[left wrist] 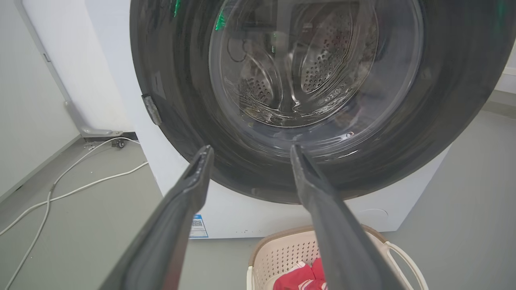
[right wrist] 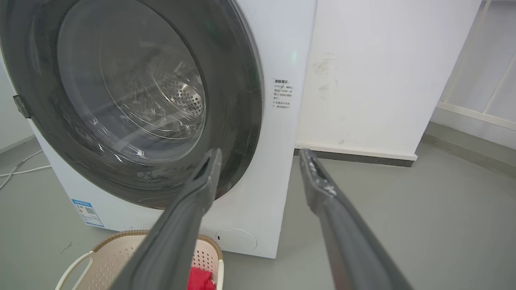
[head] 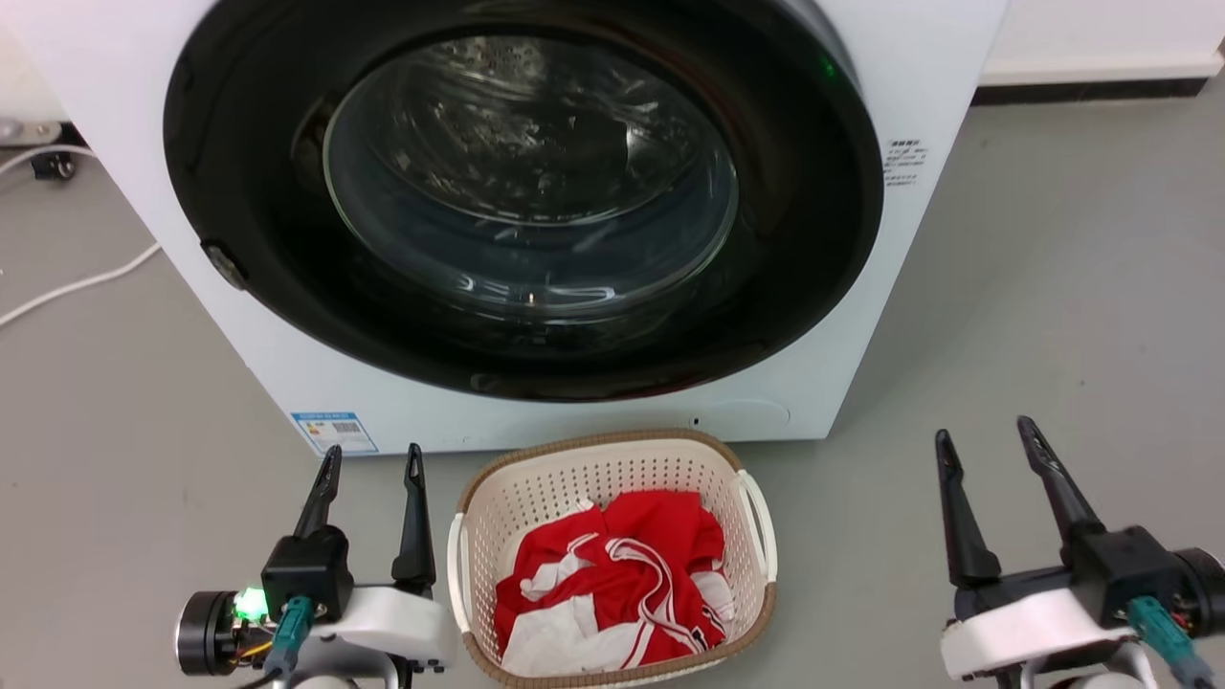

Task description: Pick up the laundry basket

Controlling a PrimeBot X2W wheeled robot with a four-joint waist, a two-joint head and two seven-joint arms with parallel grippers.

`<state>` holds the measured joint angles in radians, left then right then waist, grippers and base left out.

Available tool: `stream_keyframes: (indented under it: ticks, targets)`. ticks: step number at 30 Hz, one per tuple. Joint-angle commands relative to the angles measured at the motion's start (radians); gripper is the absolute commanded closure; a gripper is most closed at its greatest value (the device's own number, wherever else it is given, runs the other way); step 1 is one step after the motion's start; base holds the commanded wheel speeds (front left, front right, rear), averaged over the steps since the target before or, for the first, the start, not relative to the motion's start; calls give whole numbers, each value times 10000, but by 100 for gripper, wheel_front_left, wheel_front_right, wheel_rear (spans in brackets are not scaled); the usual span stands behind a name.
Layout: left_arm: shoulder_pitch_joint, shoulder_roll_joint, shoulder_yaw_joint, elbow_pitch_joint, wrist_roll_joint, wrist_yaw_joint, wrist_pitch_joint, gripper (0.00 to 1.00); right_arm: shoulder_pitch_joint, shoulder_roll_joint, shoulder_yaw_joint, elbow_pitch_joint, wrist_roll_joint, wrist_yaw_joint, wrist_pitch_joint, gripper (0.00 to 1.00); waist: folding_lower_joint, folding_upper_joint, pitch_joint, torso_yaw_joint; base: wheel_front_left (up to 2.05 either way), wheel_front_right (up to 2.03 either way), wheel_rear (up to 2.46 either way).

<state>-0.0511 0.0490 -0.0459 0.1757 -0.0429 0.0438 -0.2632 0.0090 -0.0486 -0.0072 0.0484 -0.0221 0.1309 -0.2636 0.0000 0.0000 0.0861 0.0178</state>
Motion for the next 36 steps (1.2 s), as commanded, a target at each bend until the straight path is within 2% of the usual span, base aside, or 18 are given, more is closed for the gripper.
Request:
stream_keyframes:
  ticks: [1,11,19,29,36]
  targets:
    - [-238,23,63,140,-18,-78,-25,0,-229,-30,81,159,-144,-3,-18,0,0,0,266,22,0,0,0]
    - [-1590,20,410,2119,-294,-789,-25,0,-1654,-25,536,1979,-792,-5,-19,0,0,0,1775,95,0,0,0]
    - [-2907,50,563,4159,-378,-1221,-26,0,-2881,-24,861,4042,-1255,-5,-21,0,0,0,2981,145,0,0,0]
    - [-4428,127,637,6298,-294,-1348,-25,0,-4509,-23,1214,6040,-1653,-5,-18,0,0,0,4495,169,0,0,0]
    - [-5264,187,735,7319,-343,-1350,-25,0,-5635,-133,1476,7331,-1840,-5,-19,0,0,0,5380,290,0,0,0]
